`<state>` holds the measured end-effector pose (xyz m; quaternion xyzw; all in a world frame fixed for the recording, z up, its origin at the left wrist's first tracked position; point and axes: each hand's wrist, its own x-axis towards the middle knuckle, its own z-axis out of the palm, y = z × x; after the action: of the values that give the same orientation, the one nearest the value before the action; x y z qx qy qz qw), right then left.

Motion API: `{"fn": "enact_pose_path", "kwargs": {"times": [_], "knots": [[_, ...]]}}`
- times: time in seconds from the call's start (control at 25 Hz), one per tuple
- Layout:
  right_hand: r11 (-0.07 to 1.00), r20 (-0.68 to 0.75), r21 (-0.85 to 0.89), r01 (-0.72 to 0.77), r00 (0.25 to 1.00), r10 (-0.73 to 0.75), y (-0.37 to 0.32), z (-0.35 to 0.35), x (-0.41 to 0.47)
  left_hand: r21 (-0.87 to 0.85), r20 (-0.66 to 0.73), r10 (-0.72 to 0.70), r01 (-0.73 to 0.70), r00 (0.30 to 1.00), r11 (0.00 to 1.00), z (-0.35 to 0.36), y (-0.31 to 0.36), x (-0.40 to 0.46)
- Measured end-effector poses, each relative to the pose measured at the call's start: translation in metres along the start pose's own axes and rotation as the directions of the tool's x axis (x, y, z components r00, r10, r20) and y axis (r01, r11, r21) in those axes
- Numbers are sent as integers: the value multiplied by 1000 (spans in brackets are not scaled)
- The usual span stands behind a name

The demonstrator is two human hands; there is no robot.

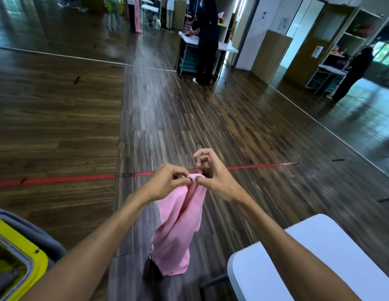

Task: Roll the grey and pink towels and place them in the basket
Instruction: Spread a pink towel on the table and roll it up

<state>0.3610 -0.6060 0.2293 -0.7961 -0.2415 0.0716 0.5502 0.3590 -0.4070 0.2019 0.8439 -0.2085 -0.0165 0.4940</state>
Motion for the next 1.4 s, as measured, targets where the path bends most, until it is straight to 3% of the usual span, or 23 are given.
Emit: {"fn": "enact_pose_path", "kwargs": {"times": [0.16,0.28,0.64,0.84,0.92,1.08,1.4], "knots": [[982,94,-116,-148,983,160,29,-19,-17,73,-98,-3,10,995,997,-12,-1,0],[956,52,-121,-268,960,276,47,-36,-35,156,-122,-31,51,992,986,-30,-4,0],[840,15,-435,-324,930,366,82,-72,-50,175,-295,-93,149,951,973,-35,-22,3],[713,-4,-627,-312,917,398,101,-84,-61,175,-288,-95,150,953,973,-17,-21,7],[673,-78,-658,-338,919,386,108,-94,-68,189,-273,-95,150,957,970,-5,-20,7],[640,-306,-609,-469,883,355,116,-123,-92,243,-149,-94,129,984,961,38,-19,14],[523,-511,-591,-615,786,347,158,-253,-148,328,24,-241,220,970,919,181,-13,32]]}}
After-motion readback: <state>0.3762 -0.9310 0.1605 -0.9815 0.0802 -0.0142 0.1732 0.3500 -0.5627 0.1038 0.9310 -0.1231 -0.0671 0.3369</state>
